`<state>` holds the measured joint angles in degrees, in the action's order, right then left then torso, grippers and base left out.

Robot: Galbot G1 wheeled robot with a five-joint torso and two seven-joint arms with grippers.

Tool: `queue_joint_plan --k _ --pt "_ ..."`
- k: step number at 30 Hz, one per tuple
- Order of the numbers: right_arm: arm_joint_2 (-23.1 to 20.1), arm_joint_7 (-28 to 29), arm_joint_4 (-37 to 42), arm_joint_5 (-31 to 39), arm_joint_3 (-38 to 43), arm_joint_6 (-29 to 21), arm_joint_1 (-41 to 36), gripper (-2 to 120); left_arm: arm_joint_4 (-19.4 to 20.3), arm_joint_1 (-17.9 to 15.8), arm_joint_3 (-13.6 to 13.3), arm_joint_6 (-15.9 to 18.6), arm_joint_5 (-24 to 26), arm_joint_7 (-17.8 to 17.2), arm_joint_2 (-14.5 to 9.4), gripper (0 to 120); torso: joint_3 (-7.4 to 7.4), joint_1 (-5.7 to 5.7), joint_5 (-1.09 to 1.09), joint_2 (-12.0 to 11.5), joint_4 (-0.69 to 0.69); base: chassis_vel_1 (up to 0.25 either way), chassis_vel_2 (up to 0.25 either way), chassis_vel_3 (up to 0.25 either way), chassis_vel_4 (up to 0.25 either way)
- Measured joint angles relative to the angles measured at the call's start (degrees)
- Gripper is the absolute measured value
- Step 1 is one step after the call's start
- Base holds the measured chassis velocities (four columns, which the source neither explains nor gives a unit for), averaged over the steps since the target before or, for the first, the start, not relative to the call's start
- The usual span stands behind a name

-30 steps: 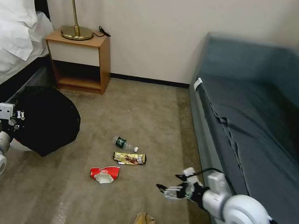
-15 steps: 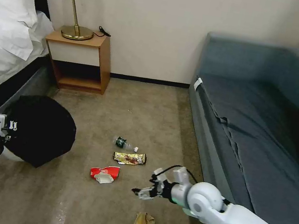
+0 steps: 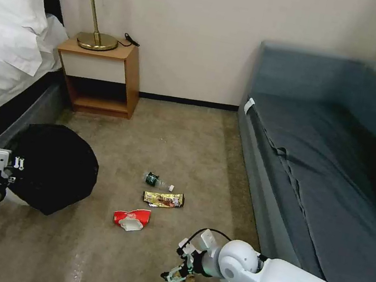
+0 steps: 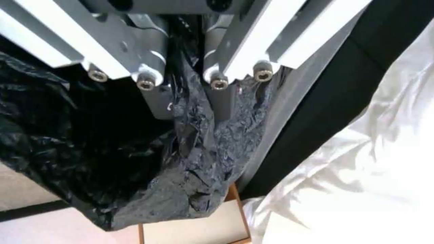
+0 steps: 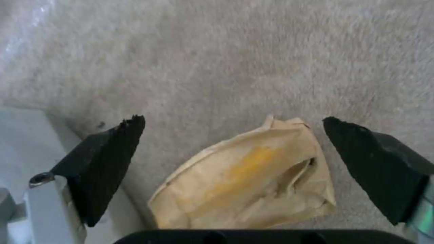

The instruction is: Pick up the trash bin, then pick up the garbage on the floor and place it into the trash bin.

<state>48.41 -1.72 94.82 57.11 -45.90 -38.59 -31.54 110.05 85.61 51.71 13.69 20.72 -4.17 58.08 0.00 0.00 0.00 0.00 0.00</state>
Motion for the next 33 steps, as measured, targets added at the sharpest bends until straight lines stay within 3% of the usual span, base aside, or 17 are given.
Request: queue_joint_plan --k 9,24,27,33 --pt "0.4 -5.4 -3.7 -4.0 -2.0 1.5 1.0 100 2.5 2.0 1.5 0.0 0.3 0.0 0.2 5 0.00 0.00 0.01 0.0 0.01 0.000 0.000 0.000 0.000" --pt "2.3 -11.1 -11.9 -12.6 -4.4 5.0 2.3 100 2.1 1.9 1.4 -0.9 1.2 0.1 0.3 5 0.00 0.00 0.00 0.0 0.00 0.000 0.000 0.000 0.000" --pt "2.9 -11.9 -13.4 -13.9 -4.7 5.7 2.3 97 2.4 2.2 2.0 -1.0 1.8 0.1 -0.1 5 0.00 0.00 0.00 0.0 0.00 0.000 0.000 0.000 0.000" --pt "2.7 -13.5 -13.6 -14.5 -5.0 6.0 2.2 77 2.6 2.6 2.7 -1.2 2.9 0.1 -0.4 5 0.00 0.00 0.00 0.0 0.01 0.000 0.000 0.000 0.000"
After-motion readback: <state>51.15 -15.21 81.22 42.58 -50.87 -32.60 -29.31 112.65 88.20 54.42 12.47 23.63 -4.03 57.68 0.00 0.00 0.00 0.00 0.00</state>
